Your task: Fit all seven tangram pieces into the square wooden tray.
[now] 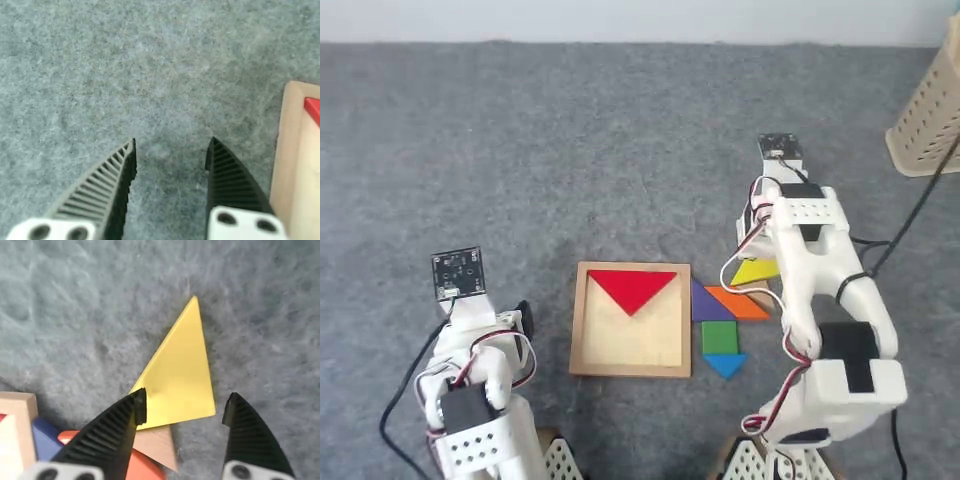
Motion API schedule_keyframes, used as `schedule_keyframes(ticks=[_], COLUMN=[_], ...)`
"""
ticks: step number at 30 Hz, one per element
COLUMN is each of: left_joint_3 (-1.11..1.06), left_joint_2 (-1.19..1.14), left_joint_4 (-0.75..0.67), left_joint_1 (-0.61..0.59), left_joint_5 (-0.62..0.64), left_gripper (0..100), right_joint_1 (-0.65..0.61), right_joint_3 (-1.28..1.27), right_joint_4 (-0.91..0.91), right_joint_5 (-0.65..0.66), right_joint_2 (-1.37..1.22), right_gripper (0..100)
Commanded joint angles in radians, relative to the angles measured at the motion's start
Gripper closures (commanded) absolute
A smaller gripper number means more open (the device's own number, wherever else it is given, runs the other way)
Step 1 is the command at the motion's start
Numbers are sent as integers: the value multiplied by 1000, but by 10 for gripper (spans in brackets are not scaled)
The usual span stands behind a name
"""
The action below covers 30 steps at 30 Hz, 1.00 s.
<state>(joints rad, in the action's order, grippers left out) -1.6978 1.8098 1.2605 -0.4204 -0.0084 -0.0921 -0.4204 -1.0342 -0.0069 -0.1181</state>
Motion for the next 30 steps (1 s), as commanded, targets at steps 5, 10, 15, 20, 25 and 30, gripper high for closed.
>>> schedule_keyframes(ticks=[5,10,15,20,25,30], left_joint_3=[13,13,13,13,13,13], left_joint_2=[14,14,14,14,14,14], left_joint_4=[5,5,5,5,5,5], left_joint_1=[2,2,2,2,2,2], left_joint_5=[-5,-5,-5,-5,-5,-5], left_gripper=[784,784,784,784,784,784], right_joint_1=[-31,-33,-25,24,42,31], right_joint_3=[144,192,258,230,71,-8], right_joint_4=[-33,-67,-168,-99,2,33], right_joint_5=[-57,-57,-60,-63,-94,-172], right_joint_2=[-154,-232,-254,-180,-25,65], right_gripper=[746,746,746,746,746,745])
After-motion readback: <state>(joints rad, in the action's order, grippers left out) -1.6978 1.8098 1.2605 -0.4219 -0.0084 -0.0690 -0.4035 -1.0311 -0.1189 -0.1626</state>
